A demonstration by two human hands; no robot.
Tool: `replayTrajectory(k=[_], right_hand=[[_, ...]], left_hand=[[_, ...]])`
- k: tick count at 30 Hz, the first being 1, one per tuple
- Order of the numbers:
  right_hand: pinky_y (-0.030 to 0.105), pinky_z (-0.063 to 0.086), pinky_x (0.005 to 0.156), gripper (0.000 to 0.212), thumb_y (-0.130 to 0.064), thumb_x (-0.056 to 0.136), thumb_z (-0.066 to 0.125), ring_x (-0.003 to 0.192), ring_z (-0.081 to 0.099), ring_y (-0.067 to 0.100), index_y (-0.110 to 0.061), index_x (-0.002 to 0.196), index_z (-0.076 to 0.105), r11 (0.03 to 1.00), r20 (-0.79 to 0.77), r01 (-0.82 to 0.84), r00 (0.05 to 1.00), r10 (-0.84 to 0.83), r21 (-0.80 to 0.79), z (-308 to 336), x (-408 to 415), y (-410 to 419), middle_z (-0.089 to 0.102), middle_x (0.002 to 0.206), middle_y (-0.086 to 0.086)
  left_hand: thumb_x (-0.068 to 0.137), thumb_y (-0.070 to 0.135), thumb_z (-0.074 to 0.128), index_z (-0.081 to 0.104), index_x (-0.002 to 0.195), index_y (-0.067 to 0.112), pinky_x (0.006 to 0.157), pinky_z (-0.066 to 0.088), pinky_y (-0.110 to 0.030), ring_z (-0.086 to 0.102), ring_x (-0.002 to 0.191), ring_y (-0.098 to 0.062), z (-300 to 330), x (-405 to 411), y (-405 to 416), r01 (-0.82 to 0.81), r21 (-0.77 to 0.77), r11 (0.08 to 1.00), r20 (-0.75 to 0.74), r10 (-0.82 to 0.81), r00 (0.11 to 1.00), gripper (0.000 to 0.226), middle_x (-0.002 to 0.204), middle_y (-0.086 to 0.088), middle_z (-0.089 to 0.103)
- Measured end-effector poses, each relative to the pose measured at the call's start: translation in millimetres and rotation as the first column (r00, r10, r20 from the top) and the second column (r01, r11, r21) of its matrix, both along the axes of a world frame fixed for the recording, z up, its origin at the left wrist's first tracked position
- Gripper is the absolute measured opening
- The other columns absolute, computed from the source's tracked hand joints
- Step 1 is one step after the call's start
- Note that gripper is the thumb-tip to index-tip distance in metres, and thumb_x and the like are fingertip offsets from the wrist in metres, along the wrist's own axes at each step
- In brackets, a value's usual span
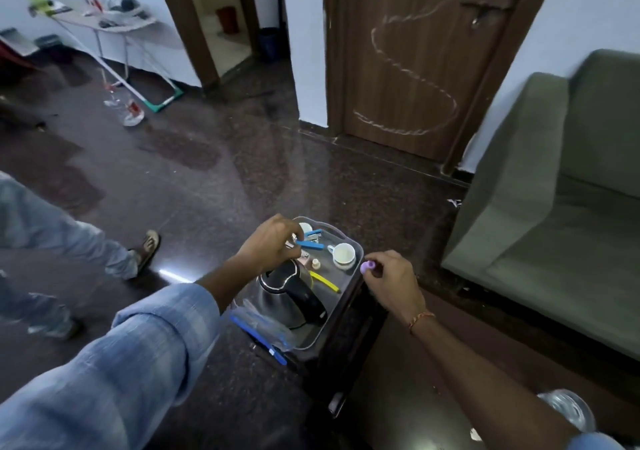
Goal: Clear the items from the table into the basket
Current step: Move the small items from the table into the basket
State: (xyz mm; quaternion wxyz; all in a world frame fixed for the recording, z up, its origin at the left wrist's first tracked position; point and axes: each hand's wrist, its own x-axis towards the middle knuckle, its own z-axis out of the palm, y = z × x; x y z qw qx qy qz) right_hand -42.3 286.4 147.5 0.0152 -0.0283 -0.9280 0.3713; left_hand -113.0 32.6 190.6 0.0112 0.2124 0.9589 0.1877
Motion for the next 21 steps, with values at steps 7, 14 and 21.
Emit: replayTrajectory(k=[7,14,21], right_hand=[[0.031,0.052,0.077,0.02,-0.018,0.086,0.061,0.084,0.064,0.021,-0.013,0.101,0.073,0.998,0.084,-0.046,0.996,0.042,0.043,-23.9,-36.1,-30.8,0.065,0.095,0.006],[0.038,0.054,0.073,0.018,-0.02,0.088,0.057,0.086,0.064,0.031,-0.008,0.089,0.07,0.99,0.239,0.055,0.967,-0.086,0.133,-66.6,-72.4,-70.2,0.068,0.096,0.014],[0.034,0.05,0.068,0.021,-0.03,0.09,0.055,0.094,0.065,0.035,-0.015,0.097,0.068,0.957,0.392,0.088,0.898,-0.197,0.278,-120.1,-107.4,-99.0,0.068,0.1,0.014]], left_hand=[[0.078,0.021,0.075,0.072,0.099,0.013,0.083,0.044,-0.033,0.058,0.097,-0.025,-34.6,-34.3,-33.5,-0.015,-0.009,1.0,0.098,0.016,0.995,0.022,0.098,-0.007,0.072],[0.081,0.021,0.071,0.071,0.105,0.015,0.089,0.045,-0.033,0.058,0.103,-0.023,-81.1,-93.2,-58.3,0.101,-0.037,0.994,0.246,-0.089,0.965,0.025,0.11,-0.006,0.069],[0.084,0.023,0.069,0.068,0.114,0.013,0.091,0.045,-0.033,0.063,0.104,-0.027,-136.6,-136.9,-77.1,0.219,-0.082,0.972,0.433,-0.163,0.887,0.031,0.118,-0.009,0.068]])
